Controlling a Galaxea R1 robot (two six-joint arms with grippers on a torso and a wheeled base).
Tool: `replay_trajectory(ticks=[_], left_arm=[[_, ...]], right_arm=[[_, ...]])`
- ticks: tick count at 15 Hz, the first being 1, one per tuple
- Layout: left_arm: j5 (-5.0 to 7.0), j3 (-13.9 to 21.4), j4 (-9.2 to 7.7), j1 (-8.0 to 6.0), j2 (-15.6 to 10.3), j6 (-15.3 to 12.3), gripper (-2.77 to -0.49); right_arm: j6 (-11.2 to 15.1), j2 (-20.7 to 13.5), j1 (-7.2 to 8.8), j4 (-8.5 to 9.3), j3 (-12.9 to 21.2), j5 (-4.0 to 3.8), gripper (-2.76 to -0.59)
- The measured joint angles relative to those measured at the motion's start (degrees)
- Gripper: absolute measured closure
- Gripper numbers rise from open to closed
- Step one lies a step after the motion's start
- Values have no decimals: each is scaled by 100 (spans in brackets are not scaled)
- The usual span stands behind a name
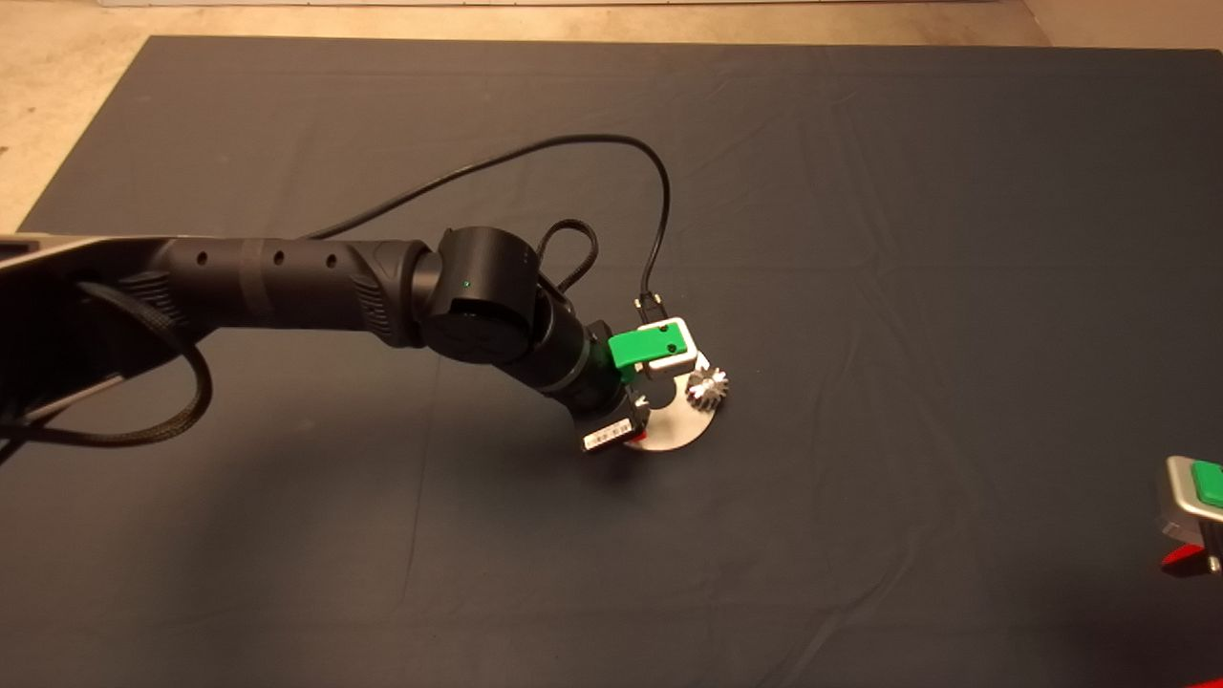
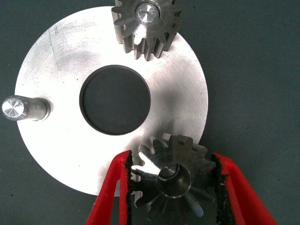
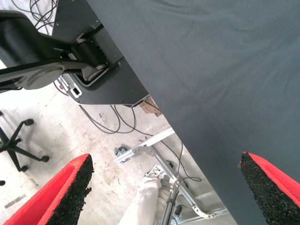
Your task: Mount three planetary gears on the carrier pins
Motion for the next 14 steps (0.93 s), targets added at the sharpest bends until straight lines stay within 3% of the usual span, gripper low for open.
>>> replay_trajectory(ticks=[14], left_arm=[[-35,-38,-11,33,-4,-11,-81]], right_arm=[[-35,0,0,1,0,1,-233]])
